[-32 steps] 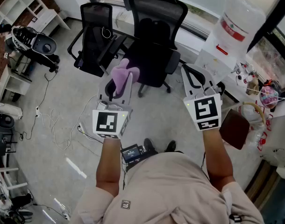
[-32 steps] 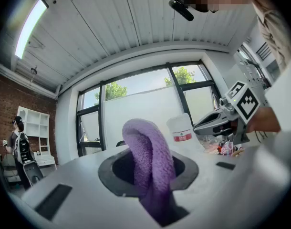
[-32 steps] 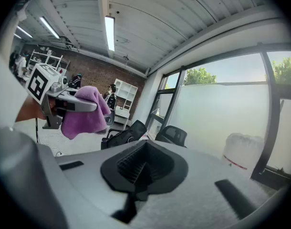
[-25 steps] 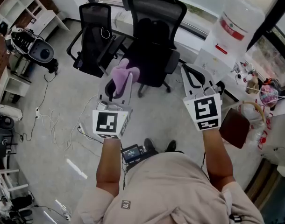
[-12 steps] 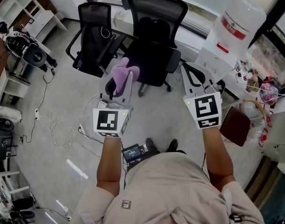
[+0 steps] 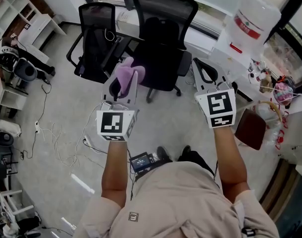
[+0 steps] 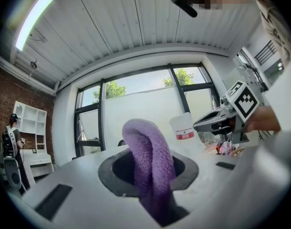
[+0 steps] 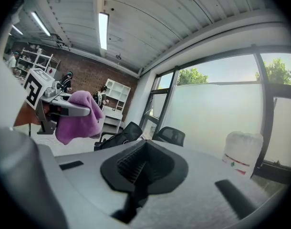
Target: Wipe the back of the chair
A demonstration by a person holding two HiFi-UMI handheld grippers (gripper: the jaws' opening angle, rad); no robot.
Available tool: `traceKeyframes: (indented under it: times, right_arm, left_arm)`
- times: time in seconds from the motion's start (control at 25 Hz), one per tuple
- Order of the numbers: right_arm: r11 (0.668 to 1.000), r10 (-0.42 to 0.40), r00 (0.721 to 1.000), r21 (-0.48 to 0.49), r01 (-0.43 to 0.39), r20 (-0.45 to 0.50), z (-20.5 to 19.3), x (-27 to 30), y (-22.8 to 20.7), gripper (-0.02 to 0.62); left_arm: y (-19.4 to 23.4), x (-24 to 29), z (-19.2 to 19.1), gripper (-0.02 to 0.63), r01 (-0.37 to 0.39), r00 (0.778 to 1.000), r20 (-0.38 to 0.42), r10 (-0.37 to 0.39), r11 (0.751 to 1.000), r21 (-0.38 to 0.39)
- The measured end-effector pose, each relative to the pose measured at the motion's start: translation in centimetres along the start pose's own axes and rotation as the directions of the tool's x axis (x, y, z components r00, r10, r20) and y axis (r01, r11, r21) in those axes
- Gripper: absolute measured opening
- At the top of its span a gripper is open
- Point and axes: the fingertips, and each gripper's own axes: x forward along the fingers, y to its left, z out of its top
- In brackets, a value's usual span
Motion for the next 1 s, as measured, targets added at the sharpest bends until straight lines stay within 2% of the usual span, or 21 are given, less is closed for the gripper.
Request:
traceKeyframes:
  times: [0.24,0.6,1.0]
  right_arm:
    - [1.0,-0.003,1.0,-0.002,0.003,0.0,0.1,2.0,-0.2,-0.005]
    - [0.999,0.025,1.0,0.033,-0.025,0.018,-1.1,6.6,-2.9,-0.005]
    - [0.996,0.072,0.997,0.059,-0.074,0.024,-3.4,12.2,-8.3,-0.005]
  left_arm:
    - [1.3,1.3,-0.6,0.091,-0.001,1.0,-0.006,0.001,1.0,-0.004]
    - [2.6,5.3,-1.1,0.091,-0.031,0.999,-0.036,0.032,0.999,0.02]
    - [2.8,13.2,-1.7,0.091,-0.056,0.997,-0.059,0.059,0.997,0.043]
